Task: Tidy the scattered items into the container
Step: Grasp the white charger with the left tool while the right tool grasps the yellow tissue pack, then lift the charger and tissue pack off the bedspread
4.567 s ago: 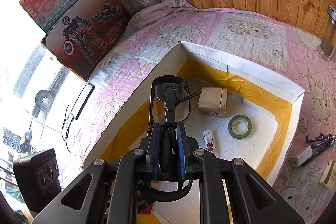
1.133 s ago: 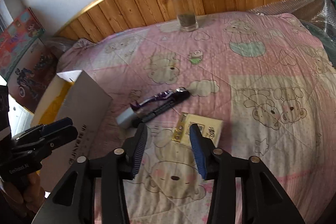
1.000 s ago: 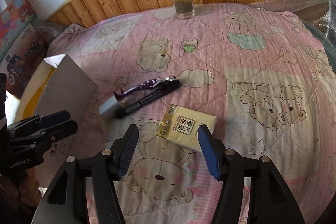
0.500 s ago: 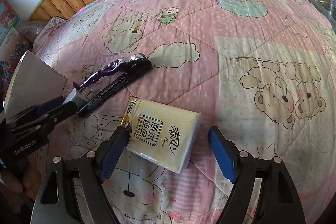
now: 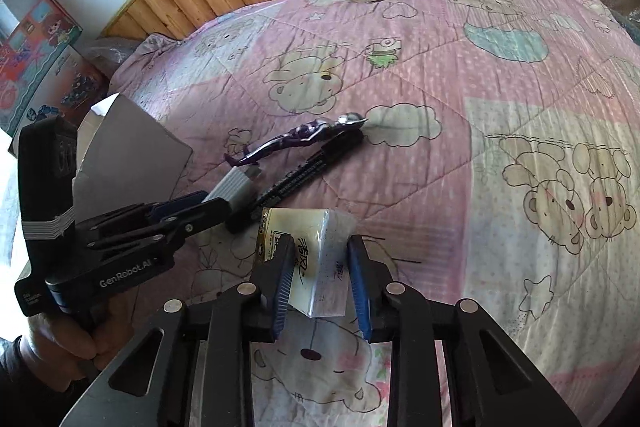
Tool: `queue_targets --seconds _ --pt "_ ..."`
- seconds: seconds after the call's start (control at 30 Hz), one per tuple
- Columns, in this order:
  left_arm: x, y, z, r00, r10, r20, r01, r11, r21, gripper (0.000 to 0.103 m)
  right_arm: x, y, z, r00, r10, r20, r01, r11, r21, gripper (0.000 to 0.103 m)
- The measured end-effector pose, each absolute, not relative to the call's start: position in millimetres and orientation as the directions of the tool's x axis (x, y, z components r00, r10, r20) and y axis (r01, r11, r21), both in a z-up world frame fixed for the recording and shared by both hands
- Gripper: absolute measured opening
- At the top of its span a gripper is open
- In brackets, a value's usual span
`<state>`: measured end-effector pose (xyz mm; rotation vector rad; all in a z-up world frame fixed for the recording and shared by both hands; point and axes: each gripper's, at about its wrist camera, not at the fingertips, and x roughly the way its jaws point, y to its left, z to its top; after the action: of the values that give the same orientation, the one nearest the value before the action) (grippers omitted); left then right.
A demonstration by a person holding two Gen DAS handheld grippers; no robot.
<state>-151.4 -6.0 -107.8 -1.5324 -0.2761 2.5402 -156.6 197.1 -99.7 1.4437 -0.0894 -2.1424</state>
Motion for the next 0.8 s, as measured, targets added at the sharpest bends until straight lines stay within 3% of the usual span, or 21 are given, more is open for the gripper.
queue_targets --seconds 0.13,0.27,0.4,0.43,0.47,0.57,0.67,0.8 --pt "-156 1 -113 -0.474 0.191 -0.860 -0.032 -0.979 -0.199 0.040 -149 183 -105 -0.255 -0.491 -0.833 0.437 -0.827 0.353 0.032" --pt "-162 1 -120 -0.483 0.187 -0.856 -0.017 -0.979 -0.205 0.045 -148 175 -124 -0.185 -0.510 -0.840 0.426 -0.812 0.399 0.063" --pt "-165 -7 -123 -0.483 0.224 -0.846 0.007 -0.966 -0.260 0.045 -146 171 -135 -0.183 -0.505 -0.844 0.414 -0.818 0.400 0.063" --pt "-166 -7 -124 -0.481 0.236 -0.844 0.005 -0.962 -0.272 0.042 -146 170 -134 -0.185 -0.503 -0.844 0.422 -0.816 0.394 0.059" --pt "-165 -7 -123 -0.479 0.238 -0.845 0.004 -0.962 -0.274 0.040 -145 170 -133 -0.186 -0.511 -0.839 0.424 -0.812 0.401 0.048" --pt "-164 -4 -122 -0.469 0.245 -0.848 -0.005 -0.961 -0.275 0.033 -146 173 -127 -0.189 -0.533 -0.825 0.416 -0.804 0.425 0.035" --pt "-161 -2 -120 -0.466 0.229 -0.855 -0.002 -0.966 -0.257 0.031 -144 173 -117 -0.189 -0.556 -0.810 0.427 -0.789 0.442 0.027" --pt "-156 -11 -114 -0.472 0.207 -0.857 0.033 -0.967 -0.252 0.031 -137 168 -104 -0.181 -0.568 -0.803 0.461 -0.770 0.442 0.025"
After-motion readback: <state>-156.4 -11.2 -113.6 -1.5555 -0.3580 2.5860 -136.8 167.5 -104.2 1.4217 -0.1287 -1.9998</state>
